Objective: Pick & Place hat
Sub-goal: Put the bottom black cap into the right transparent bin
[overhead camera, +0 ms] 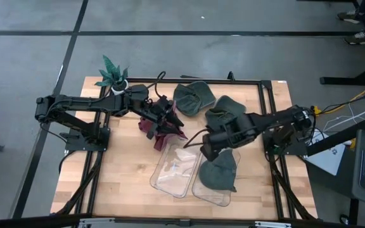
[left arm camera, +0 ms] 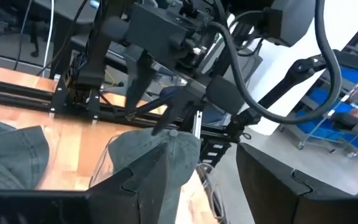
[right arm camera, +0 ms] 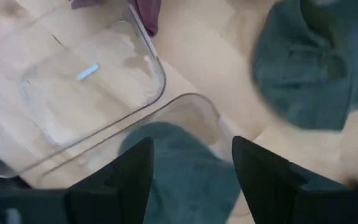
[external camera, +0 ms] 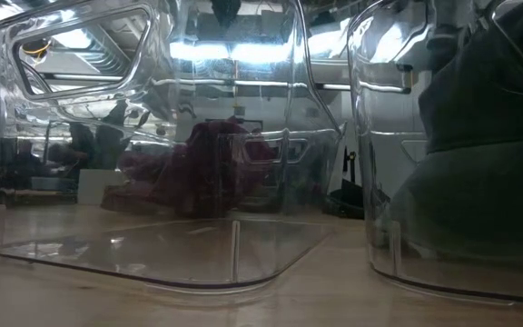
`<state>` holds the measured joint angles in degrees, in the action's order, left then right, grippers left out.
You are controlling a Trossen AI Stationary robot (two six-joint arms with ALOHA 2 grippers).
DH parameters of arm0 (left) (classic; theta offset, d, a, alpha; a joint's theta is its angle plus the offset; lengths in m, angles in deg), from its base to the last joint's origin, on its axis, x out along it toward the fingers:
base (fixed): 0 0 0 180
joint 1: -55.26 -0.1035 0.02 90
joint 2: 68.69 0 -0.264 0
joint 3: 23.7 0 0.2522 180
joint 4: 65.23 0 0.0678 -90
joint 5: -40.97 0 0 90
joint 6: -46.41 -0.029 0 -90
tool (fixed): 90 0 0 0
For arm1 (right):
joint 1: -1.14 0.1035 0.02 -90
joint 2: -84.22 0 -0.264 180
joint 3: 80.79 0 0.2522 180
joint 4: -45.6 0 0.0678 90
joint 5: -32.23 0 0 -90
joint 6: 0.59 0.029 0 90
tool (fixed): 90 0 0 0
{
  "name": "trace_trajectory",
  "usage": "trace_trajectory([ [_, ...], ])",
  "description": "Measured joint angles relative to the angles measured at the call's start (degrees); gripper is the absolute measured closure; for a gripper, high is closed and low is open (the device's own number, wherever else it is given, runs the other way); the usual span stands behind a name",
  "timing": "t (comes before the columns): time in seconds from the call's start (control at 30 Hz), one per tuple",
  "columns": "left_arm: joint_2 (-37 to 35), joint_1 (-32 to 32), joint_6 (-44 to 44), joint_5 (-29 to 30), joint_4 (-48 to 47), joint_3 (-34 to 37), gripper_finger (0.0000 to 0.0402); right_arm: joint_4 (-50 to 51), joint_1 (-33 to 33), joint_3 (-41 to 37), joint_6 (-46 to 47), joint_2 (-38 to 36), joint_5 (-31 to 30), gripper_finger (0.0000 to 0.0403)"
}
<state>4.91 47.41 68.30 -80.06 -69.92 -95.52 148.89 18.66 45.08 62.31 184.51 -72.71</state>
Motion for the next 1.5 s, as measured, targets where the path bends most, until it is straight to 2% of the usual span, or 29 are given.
trace_trajectory([
  [0.13, 0.0, 0.8, 1.3, 0.1, 0.0, 0.0, 0.0217, 0.5, -1.2, 0.0, -10.6, 0.0, 0.0, 0.0187],
  [0.23, 0.0, 2.2, 1.6, 2.6, 0.0, 0.0, 0.0217, 0.5, -1.7, 0.0, -17.5, 0.0, -0.1, 0.0187],
  [0.37, 0.0, 4.0, 1.8, 6.2, 0.2, 0.0, 0.0217, 0.5, -1.9, 0.0, -20.6, 0.0, -2.9, 0.0187],
  [0.6, -0.4, 4.7, 2.4, 6.0, 0.1, 0.0, 0.0217, 0.5, -2.2, 0.0, -23.9, 0.0, -6.3, 0.0187],
  [0.9, -6.9, 0.7, -1.0, 5.9, 0.1, 0.0, 0.0217, 0.5, -5.7, 0.0, -25.4, -2.8, -6.4, 0.0187],
  [1.3, -14.9, -7.4, -2.1, 5.9, -2.2, 0.0, 0.0217, 0.4, -11.3, -0.3, -18.2, -6.8, -4.3, 0.0187],
  [1.4, -15.9, -9.2, -2.1, 5.9, -6.7, 0.0, 0.0217, 0.5, -12.4, -3.9, -18.1, -6.9, -2.8, 0.0187],
  [1.5, -16.4, -10.6, -3.4, 5.9, -11.3, 0.0, 0.0217, 0.1, -14.5, -10.2, -17.9, -7.4, 1.4, 0.0187],
])
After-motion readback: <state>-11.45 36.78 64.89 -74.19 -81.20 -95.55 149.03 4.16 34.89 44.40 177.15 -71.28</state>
